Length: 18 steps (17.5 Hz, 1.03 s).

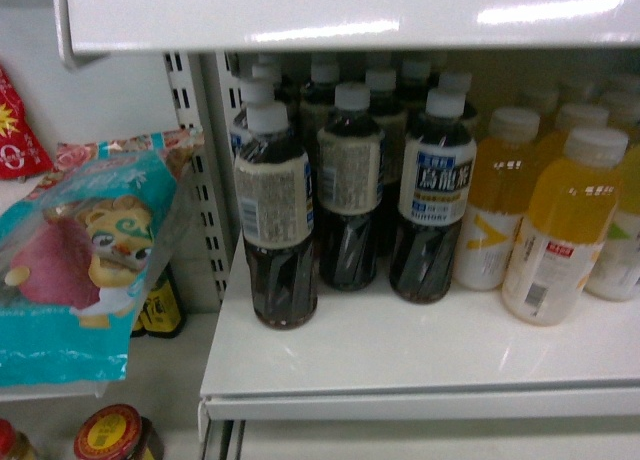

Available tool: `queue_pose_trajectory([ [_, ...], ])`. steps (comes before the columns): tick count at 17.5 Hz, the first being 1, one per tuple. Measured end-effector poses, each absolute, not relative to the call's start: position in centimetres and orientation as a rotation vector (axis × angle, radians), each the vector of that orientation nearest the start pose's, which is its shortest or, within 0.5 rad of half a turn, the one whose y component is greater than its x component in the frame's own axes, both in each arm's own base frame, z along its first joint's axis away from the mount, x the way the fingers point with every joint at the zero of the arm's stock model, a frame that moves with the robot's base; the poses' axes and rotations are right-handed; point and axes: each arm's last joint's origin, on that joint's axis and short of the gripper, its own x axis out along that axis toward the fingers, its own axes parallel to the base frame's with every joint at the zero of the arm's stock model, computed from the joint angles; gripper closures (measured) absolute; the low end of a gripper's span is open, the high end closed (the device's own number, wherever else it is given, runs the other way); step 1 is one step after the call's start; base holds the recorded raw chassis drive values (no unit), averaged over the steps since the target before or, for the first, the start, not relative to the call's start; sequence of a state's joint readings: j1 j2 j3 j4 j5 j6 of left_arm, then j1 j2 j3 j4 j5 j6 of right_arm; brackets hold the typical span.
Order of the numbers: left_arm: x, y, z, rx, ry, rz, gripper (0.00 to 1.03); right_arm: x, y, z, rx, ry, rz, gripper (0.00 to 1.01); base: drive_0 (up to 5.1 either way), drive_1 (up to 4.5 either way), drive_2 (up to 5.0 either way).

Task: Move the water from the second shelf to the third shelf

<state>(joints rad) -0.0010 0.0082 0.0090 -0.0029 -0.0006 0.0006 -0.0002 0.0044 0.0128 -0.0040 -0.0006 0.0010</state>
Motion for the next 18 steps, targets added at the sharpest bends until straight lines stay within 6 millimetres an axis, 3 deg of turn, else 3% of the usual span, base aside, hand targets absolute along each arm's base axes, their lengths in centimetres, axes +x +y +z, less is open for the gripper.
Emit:
queue_pose_trajectory([
  [18,9.77,-0.01,16.54,0.001,0.004,-0.001,0.05,9.72,0.00,16.70,0.002,-0.003,0.000,0.03,0.0,0.00,0.0],
])
